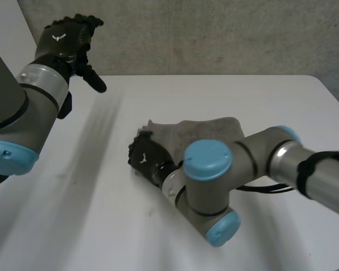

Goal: Fold the towel.

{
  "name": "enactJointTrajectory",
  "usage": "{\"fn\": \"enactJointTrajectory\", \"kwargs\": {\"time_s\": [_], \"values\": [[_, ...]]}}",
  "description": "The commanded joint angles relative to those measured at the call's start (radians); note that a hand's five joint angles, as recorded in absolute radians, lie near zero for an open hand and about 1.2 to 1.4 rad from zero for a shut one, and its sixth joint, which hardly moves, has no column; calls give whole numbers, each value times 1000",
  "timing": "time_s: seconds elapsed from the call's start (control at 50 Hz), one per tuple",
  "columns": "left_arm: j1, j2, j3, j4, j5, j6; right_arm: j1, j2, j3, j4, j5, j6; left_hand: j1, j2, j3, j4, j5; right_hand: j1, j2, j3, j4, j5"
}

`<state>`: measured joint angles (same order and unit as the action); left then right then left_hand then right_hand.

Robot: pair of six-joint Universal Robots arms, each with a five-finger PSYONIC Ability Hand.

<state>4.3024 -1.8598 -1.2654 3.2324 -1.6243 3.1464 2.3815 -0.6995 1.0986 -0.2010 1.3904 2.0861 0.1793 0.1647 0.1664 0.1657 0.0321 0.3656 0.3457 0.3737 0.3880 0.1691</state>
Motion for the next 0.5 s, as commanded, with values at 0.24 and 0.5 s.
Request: {"fn": "enactJointTrajectory", "kwargs": {"time_s": [0.24, 0.5], "values": [[-1, -10, -37, 6, 4, -12, -393, -388, 443, -46, 1, 632, -5, 10, 8, 9, -32, -191, -171, -199, -213, -169], [-33, -10, -61, 7, 4, -35, -467, -227, 414, -63, 94, 441, -5, 10, 8, 9, -32, 900, 920, 892, 878, 922]]}}
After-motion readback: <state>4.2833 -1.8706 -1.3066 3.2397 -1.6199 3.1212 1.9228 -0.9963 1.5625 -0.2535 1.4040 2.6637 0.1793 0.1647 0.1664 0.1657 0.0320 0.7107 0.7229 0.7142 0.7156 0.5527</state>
